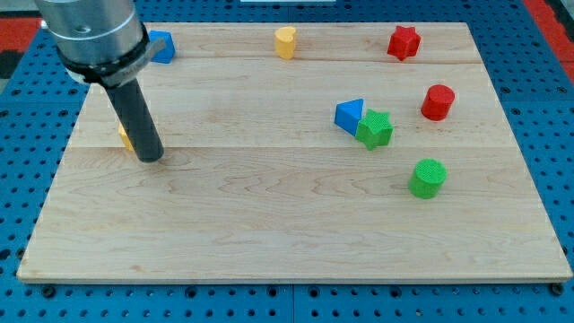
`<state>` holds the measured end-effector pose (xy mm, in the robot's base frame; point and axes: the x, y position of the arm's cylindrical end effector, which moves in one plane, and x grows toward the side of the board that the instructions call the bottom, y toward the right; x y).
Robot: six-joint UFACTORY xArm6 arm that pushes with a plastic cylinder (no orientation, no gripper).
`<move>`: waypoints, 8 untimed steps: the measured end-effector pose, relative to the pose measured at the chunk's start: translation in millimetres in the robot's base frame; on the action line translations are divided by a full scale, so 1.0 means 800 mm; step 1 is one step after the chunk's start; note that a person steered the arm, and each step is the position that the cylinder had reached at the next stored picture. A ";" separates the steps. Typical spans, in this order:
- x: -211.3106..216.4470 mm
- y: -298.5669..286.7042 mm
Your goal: Place the yellow hexagon vertically below the blue cube
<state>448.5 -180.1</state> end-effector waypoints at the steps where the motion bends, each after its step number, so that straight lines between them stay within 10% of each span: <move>1: -0.023 -0.001; 8: -0.023 0.058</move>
